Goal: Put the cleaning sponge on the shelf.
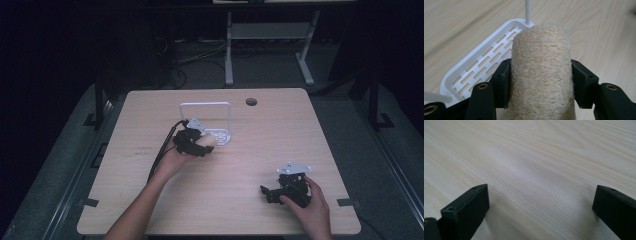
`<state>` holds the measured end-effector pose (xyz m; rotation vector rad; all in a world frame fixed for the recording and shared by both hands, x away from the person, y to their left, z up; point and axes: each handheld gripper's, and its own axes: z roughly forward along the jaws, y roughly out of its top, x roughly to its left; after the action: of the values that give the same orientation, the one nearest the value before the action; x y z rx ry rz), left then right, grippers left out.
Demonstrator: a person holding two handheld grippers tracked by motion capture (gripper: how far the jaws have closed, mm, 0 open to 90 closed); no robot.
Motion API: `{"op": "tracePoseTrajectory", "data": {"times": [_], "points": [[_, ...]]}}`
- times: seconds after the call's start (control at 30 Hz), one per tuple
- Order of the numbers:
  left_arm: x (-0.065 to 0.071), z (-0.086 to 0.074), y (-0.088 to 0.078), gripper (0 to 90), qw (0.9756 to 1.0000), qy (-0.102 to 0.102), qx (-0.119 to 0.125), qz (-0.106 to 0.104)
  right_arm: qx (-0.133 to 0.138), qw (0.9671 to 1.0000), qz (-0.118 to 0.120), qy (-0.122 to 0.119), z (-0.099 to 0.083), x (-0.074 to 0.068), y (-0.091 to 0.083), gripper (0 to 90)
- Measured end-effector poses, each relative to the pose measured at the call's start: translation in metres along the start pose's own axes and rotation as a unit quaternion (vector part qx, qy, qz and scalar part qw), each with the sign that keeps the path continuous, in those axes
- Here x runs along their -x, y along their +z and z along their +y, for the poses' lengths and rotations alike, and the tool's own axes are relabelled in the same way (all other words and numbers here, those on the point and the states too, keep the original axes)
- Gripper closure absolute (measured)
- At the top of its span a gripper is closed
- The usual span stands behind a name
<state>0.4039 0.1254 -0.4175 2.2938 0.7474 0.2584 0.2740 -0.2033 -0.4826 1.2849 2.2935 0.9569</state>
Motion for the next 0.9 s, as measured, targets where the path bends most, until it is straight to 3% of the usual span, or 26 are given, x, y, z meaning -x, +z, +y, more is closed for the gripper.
{"op": "tracePoseTrajectory", "data": {"times": [0.53,0.9], "points": [[-0.017,0.017,0.022,41.5,0.9997,-0.006,-0.003,0.024,0.0,1.0,0.0,0.0,0.0,0.0,0.0,0.5],[-0.021,0.021,0.043,41.5,0.9994,-0.02,-0.009,0.026,0.0,1.0,0.0,0.0,0.0,0.0,0.0,0.5]]}}
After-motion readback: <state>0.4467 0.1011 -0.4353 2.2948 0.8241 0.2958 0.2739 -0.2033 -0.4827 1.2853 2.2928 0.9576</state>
